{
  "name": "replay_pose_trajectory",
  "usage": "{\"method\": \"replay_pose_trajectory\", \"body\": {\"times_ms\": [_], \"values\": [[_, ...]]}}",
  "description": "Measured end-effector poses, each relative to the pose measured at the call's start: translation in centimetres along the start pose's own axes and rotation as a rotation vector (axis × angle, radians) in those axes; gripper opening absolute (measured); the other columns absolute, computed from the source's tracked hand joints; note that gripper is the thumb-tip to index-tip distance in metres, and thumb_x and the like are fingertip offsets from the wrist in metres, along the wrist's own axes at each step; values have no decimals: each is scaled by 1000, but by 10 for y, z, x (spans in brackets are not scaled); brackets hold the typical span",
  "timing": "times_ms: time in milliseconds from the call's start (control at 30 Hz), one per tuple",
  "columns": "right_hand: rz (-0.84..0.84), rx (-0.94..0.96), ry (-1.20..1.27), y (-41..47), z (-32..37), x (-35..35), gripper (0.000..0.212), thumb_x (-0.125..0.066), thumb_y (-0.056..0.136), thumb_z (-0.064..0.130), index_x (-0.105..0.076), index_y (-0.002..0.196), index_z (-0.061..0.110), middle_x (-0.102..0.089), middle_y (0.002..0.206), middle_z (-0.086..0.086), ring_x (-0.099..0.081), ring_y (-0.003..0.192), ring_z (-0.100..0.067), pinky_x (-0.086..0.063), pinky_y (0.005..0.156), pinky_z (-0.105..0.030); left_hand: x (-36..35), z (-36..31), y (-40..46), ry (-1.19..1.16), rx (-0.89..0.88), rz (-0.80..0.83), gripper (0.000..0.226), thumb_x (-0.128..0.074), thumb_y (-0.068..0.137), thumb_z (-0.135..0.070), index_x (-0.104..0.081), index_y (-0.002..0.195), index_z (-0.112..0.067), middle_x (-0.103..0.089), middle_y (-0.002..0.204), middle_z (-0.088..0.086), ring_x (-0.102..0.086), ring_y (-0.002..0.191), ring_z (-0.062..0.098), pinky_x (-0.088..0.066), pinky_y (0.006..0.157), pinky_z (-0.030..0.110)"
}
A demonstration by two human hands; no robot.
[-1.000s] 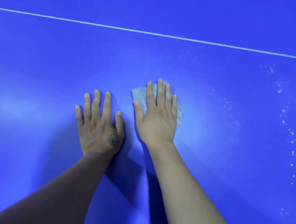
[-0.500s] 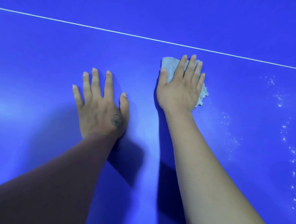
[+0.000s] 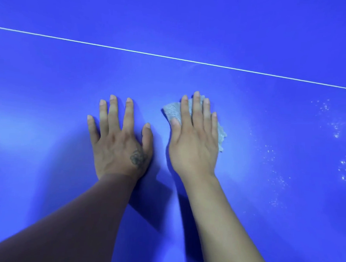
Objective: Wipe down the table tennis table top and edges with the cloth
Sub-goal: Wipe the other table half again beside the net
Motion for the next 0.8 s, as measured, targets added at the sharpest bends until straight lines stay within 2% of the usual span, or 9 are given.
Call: {"method": "replay_pose_trajectory", "body": {"times_ms": [133, 300, 400, 500, 633, 733, 800], "values": [[-1, -117, -2, 10, -29, 8, 68, -21, 111, 53, -20, 172, 21, -8, 180, -4, -3, 167, -25, -2, 135, -47, -1, 0, 0, -5, 2, -4, 76, -27, 104, -59, -22, 170, -22, -12, 178, 10, -5, 165, 28, -5, 132, 57], [14, -254, -19, 85, -42, 9, 73, -21, 110, 54, -13, 172, 18, -2, 181, -8, 4, 167, -28, 3, 134, -49, -2, 1, -1, 11, 2, 0, 73, -22, 107, -58, -20, 170, -23, -11, 178, 9, -3, 165, 27, -5, 132, 56], [50, -274, -14, 129, -28, 8, 71, -21, 112, 53, -10, 173, 18, 3, 180, -8, 8, 166, -29, 5, 134, -49, -1, 0, -1, 10, 3, 5, 71, -19, 107, -56, -20, 170, -23, -11, 178, 9, -3, 166, 27, -6, 132, 57], [96, -224, -29, 157, 0, 3, 69, -17, 113, 53, -6, 173, 20, 8, 180, -7, 12, 166, -29, 6, 133, -49, 0, 0, -1, 3, 0, 1, 71, -19, 106, -53, -22, 170, -23, -13, 178, 9, -4, 165, 28, -6, 132, 57], [152, -10, -15, 154, 46, -3, 66, -17, 114, 52, -7, 173, 23, 9, 180, -5, 12, 166, -27, 8, 133, -49, -1, -1, -1, 2, 4, -9, 70, -20, 104, -49, -24, 170, -23, -14, 178, 8, -6, 165, 28, -6, 132, 58], [121, 115, 4, 119, 58, -9, 64, -20, 114, 53, -14, 172, 25, 1, 181, -3, 7, 166, -25, 6, 133, -47, -3, 0, 0, 9, 2, -8, 70, -20, 104, -47, -24, 170, -24, -14, 178, 8, -7, 165, 28, -7, 132, 58], [74, 114, 43, 90, 47, -11, 64, -24, 114, 53, -21, 171, 25, -6, 181, -3, 1, 167, -25, 4, 134, -47, -3, 1, -1, 8, 2, -8, 70, -20, 104, -47, -23, 170, -24, -14, 178, 8, -6, 165, 27, -6, 132, 58]]}}
Point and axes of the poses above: each hand's wrist, its own y-axis towards the middle knuckle, its own x-axis out of the back of the hand, z = x × y, the point moved 1 cm from there along y, towards the middle knuckle
